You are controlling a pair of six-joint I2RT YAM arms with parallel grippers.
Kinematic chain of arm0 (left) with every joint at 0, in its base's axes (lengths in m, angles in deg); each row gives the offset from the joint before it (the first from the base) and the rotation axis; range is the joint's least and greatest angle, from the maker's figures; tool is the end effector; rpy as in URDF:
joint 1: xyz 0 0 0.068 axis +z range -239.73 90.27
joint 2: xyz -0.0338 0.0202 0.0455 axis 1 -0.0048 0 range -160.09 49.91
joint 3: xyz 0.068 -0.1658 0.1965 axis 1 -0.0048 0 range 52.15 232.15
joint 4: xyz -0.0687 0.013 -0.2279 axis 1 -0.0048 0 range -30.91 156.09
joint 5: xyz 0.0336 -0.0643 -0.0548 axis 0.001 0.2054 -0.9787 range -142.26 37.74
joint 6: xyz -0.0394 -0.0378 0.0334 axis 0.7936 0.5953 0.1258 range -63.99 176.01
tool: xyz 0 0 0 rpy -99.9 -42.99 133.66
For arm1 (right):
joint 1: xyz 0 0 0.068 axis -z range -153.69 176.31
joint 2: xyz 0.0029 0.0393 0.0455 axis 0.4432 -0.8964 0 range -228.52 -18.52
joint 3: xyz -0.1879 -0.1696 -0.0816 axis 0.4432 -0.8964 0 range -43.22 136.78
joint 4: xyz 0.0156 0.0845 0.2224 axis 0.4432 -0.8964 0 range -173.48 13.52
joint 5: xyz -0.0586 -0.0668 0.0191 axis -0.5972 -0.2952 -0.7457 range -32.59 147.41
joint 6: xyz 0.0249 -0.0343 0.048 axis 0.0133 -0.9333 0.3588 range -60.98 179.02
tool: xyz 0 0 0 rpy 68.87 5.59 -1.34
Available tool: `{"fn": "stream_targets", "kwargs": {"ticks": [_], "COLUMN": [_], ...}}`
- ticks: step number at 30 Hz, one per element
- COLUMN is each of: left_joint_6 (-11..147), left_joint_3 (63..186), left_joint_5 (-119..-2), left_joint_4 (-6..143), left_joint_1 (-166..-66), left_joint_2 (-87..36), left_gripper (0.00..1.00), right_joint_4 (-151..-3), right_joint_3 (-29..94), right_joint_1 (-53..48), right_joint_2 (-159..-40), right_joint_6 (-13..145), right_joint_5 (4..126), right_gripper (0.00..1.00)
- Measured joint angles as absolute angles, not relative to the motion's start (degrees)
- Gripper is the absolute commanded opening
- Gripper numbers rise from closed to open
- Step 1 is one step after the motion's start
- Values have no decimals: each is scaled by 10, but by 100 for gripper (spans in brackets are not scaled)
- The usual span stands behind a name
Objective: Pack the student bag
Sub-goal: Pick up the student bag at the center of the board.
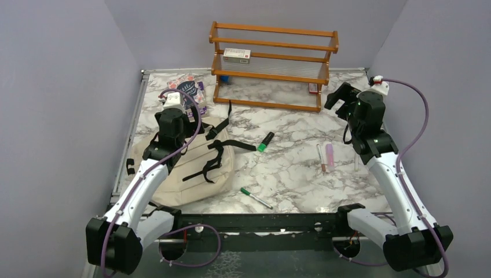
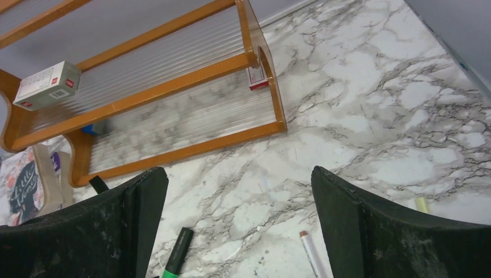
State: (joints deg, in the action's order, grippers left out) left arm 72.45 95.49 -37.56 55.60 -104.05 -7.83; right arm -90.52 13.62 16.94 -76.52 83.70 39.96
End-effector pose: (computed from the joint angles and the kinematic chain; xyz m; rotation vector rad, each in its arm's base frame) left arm 0.2179 -0.0427 0.2827 -0.2000 1.9811 -0.0895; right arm 0.2217 0.0216 0.3551 0.4524 1.7688 0.1398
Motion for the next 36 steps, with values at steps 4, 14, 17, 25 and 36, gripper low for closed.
{"fn": "stream_targets", "kwargs": {"ticks": [4, 14, 17, 25, 36], "left_joint_6": [725, 749, 757, 758, 781], "left_joint_3": [961, 1012, 1015, 1014, 1014], "left_joint_5": [-380, -364, -362, -350, -301], "left_joint_4": [553, 468, 454, 429, 422], "left_joint_1": [-1037, -1036, -1035, -1003, -931], "left_joint_2": [-80, -141, -134, -53, 23], "left_gripper": [99, 99, 99, 99, 99], "right_joint_4": [-919, -937, -936, -930, -924], "right_joint_3": [139, 163, 164, 179, 241], "right_joint_1": [171, 174, 174, 165, -112], "right_joint_2": [-765, -790, -805, -899, -1015], "right_joint_6": [853, 848, 827, 748, 670], "right_joint_5": [409, 463, 516, 751, 765], "right_gripper": [100, 100, 100, 100, 100]}}
